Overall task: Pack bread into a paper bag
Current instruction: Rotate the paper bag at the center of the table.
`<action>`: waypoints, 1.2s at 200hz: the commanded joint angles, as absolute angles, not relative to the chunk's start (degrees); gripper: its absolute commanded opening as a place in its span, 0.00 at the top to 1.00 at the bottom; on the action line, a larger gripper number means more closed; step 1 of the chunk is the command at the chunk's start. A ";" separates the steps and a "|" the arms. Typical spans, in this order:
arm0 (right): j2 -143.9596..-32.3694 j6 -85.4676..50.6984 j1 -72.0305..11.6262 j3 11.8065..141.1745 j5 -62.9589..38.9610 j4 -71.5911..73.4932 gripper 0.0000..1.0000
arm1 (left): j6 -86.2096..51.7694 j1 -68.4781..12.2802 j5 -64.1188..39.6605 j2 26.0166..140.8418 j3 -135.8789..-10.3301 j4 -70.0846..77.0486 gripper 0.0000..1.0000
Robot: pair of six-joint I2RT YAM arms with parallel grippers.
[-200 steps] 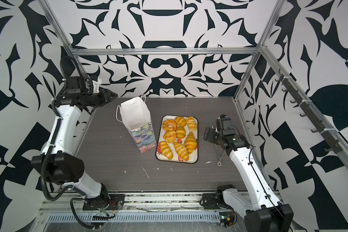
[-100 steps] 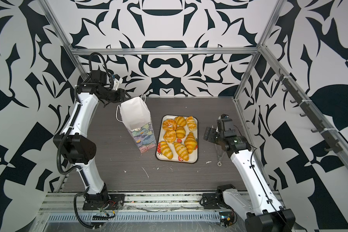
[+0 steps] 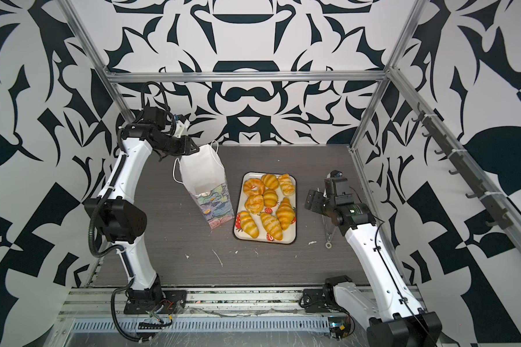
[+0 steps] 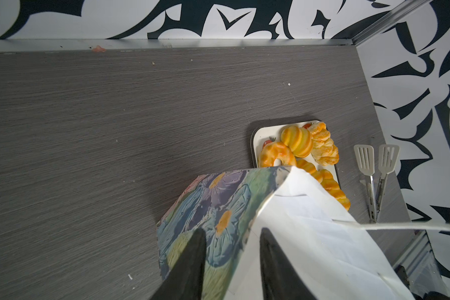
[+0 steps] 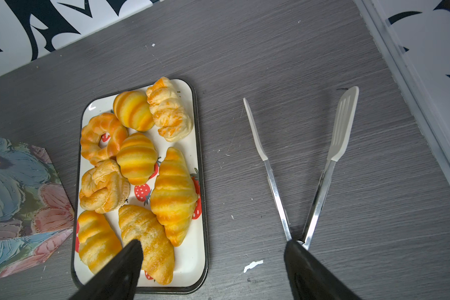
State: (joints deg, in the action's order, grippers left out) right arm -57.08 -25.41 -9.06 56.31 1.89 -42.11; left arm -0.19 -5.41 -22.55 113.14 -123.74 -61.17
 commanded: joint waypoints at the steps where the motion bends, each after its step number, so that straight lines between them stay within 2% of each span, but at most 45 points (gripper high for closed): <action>1: -56.57 -25.90 -9.38 56.36 2.23 -40.62 0.11 | 0.18 -5.62 -20.96 114.44 -125.72 -64.47 0.67; 76: -56.94 -25.85 -9.32 55.70 1.80 -39.82 0.11 | -1.32 -5.28 -16.59 109.78 -121.40 -60.80 0.80; 111: -57.21 -25.89 -9.35 55.72 1.58 -39.63 0.11 | -2.92 -4.23 -14.61 107.46 -118.91 -59.17 0.84; 133: -57.13 -25.75 -9.33 55.77 1.56 -39.73 0.11 | -3.12 -3.95 -15.05 106.63 -117.85 -58.55 0.82; 145: -57.13 -25.76 -9.32 55.80 1.66 -39.90 0.11 | -3.03 -3.96 -15.42 106.70 -117.89 -58.87 0.79; 160: -57.04 -25.75 -9.34 55.90 1.67 -40.06 0.11 | -2.82 -3.95 -15.59 106.74 -117.71 -58.97 0.68; 240: -57.12 -25.29 -9.42 57.17 1.49 -40.82 0.12 | -3.47 -1.97 -12.88 101.50 -112.52 -57.38 0.31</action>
